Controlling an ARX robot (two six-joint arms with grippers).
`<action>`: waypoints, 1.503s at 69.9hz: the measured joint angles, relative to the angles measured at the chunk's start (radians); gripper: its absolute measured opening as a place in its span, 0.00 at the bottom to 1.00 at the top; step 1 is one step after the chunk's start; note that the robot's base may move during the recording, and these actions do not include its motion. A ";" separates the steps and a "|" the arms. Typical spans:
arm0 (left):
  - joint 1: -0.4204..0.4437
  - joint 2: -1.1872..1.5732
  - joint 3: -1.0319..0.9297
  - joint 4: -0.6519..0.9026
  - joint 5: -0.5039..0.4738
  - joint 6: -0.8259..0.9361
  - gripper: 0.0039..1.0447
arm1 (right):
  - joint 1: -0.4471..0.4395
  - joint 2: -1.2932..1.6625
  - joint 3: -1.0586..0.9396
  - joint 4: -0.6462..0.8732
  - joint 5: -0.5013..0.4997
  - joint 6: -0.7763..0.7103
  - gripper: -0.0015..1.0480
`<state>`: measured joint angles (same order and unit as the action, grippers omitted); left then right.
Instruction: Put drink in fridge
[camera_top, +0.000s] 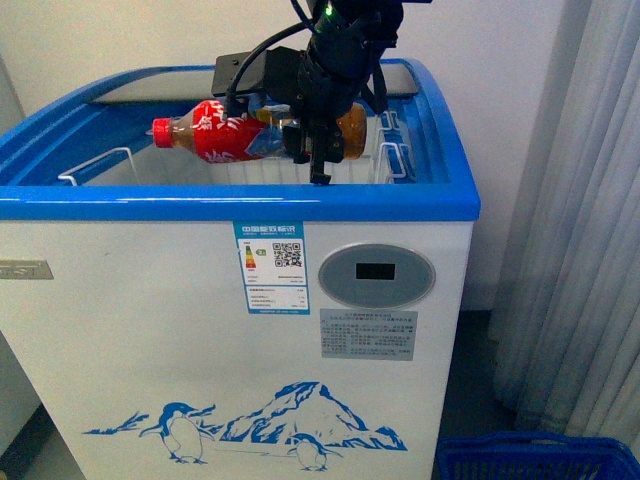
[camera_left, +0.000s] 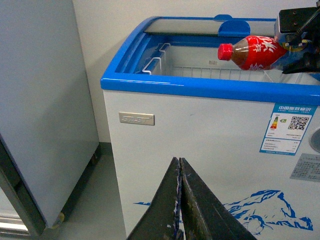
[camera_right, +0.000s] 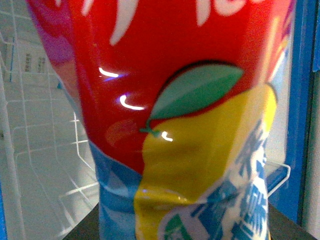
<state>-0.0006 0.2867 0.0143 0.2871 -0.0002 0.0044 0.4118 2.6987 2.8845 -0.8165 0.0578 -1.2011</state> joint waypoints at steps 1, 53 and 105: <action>0.000 -0.003 0.000 -0.003 0.000 0.000 0.02 | 0.000 0.002 0.000 0.005 0.002 0.004 0.39; 0.000 -0.280 0.000 -0.284 0.000 0.000 0.02 | -0.111 -0.577 -0.556 0.337 -0.065 0.473 0.93; 0.000 -0.280 0.000 -0.286 0.000 0.000 0.02 | -0.482 -2.335 -2.231 0.596 -0.103 1.211 0.55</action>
<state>-0.0006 0.0063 0.0147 0.0013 0.0002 0.0048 -0.0704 0.3641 0.6533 -0.2203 -0.0448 0.0101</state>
